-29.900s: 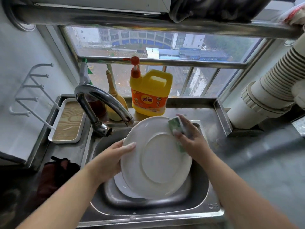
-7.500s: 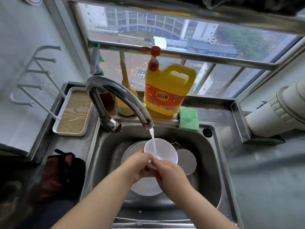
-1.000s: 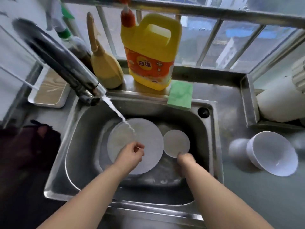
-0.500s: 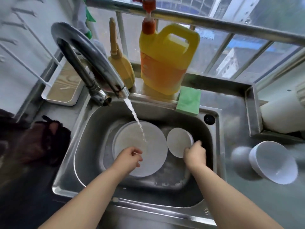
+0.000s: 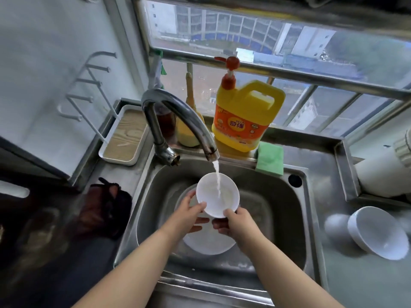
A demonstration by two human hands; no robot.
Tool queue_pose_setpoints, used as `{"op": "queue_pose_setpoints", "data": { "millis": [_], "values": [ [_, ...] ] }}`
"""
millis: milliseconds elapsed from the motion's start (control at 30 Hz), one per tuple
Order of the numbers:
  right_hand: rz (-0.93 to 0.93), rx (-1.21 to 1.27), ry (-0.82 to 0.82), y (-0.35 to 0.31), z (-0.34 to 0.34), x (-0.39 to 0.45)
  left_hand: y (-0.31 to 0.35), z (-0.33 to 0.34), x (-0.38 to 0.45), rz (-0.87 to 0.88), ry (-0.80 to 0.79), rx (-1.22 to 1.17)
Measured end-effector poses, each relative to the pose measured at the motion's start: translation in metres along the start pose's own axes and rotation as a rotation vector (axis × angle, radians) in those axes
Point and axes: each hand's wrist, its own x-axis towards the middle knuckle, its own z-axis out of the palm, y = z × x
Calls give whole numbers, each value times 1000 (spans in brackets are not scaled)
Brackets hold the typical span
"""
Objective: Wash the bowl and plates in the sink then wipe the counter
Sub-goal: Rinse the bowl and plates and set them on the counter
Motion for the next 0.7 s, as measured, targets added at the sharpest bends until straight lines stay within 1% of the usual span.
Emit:
{"op": "queue_pose_setpoints", "data": {
  "millis": [67, 100, 133, 167, 200, 233, 267, 300, 367, 400, 467, 500, 567, 667, 700],
  "values": [
    [-18, -95, -26, -1, 6, -1, -1, -3, 2, 8, 2, -102],
    [-42, -187, -9, 0, 7, -2, 0, -5, 2, 11, 3, -138],
    [-90, -338, 48, 1, 4, -2, 2, -8, 2, 12, 7, -162],
    [-181, -554, 156, 2, 0, -3, 5, -10, 2, 4, 8, -174],
    [-316, -771, 289, 5, -4, -3, 7, -13, 3, -9, 8, -178],
    [-491, -928, 388, 7, -7, -4, 8, -16, 5, -22, 8, -171],
    [-666, -1024, 405, 9, -7, -6, 9, -19, 7, -30, 11, -156],
    [-814, -1097, 360, 11, -5, -6, 11, -21, 8, -36, 13, -125],
    [-1023, -1237, 268, 20, -1, 1, 15, -25, 11, -47, 9, -80],
    [-1087, -1297, 237, 23, -1, 6, 18, -26, 11, -61, -4, -78],
    [-1135, -1335, 203, 21, -6, 13, 27, -28, 7, -96, -42, -62],
    [-1155, -1323, 208, 19, -10, 15, 30, -28, 7, -103, -48, -36],
    [-1165, -1266, 260, 16, -10, 14, 31, -21, 9, -62, -21, -29],
    [-1108, -1146, 310, 13, 11, 7, 24, 6, 7, -24, -8, -184],
    [-1134, -1151, 315, 13, 13, 8, 24, 12, 6, -27, -7, -227]
  ]
}}
